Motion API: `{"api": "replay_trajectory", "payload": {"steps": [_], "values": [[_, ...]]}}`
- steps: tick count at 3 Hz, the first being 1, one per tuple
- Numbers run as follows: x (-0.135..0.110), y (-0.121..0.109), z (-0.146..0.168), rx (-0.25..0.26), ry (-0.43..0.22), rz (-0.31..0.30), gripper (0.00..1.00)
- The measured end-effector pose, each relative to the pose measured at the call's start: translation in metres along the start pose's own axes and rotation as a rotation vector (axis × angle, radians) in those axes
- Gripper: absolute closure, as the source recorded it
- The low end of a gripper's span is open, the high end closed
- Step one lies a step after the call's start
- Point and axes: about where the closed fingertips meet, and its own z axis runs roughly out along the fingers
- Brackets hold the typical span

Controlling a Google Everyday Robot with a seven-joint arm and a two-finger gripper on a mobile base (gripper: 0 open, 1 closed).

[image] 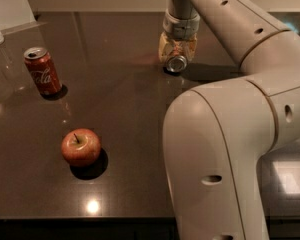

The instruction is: Pick orange can

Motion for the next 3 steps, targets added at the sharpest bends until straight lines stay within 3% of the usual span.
{"api": "replay_trajectory", "payload": {"steps": [2,3], "values": [[0.001,-0.003,-0.009,-0.017,-0.026,-0.037,0.87],[0.0,0.002,-0.033,-0.038,-0.076,-0.121,1.0]]}}
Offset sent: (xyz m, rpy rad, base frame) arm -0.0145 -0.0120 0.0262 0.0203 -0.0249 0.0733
